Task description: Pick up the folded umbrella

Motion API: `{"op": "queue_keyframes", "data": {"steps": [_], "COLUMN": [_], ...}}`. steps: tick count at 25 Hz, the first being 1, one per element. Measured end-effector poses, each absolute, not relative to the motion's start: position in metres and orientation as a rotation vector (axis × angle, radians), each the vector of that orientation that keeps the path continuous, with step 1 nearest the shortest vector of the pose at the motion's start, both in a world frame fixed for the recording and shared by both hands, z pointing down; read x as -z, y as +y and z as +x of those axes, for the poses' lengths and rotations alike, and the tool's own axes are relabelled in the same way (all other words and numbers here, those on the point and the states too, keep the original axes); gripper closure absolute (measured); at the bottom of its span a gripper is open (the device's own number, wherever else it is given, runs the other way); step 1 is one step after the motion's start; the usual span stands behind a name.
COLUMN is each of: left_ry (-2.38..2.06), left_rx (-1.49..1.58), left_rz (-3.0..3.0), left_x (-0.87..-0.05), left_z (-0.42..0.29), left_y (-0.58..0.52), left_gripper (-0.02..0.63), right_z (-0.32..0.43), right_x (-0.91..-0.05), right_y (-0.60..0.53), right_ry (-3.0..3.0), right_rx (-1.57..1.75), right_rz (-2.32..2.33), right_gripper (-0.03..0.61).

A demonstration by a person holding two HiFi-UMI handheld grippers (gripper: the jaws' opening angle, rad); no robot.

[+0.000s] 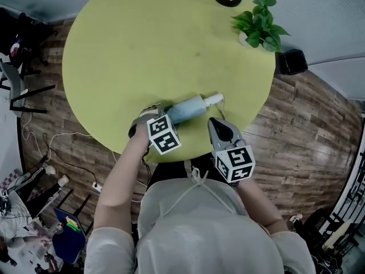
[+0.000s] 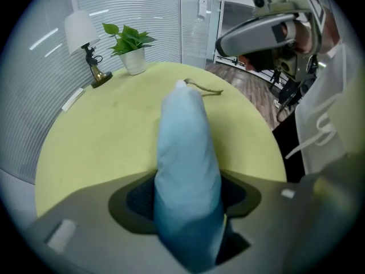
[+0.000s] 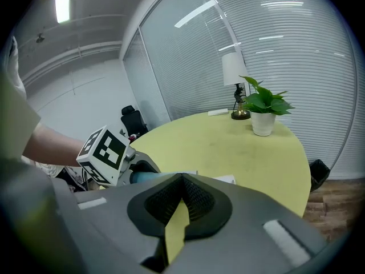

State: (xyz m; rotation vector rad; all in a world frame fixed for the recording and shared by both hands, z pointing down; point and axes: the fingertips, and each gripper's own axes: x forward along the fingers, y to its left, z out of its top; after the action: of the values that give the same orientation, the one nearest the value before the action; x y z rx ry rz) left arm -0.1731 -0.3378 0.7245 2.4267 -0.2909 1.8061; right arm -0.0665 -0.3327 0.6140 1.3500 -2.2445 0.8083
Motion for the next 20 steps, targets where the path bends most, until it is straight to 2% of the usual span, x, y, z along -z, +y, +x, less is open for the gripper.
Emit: {"op": "queue_keyframes", "data": {"steps": [8, 20], "left_ry": [-0.416, -0.901], "left_rx": [-1.863, -1.425], "left_rz": [2.482, 2.549], "left_x": [-0.713, -0.604], "left_z": [-0.178, -0.181], "left_y": [-0.330, -0.361], "left_gripper": [0.327, 0.327], "right_z": [-0.065, -0.068], "right_x": [-0.601, -0.550], "right_y": [-0.327, -0.337], "right_ry": [-2.265, -2.357], "right_rx": [-0.766, -0.630], "right_rz": [1.344, 1.358], "right_gripper": [0.578, 0.578]}}
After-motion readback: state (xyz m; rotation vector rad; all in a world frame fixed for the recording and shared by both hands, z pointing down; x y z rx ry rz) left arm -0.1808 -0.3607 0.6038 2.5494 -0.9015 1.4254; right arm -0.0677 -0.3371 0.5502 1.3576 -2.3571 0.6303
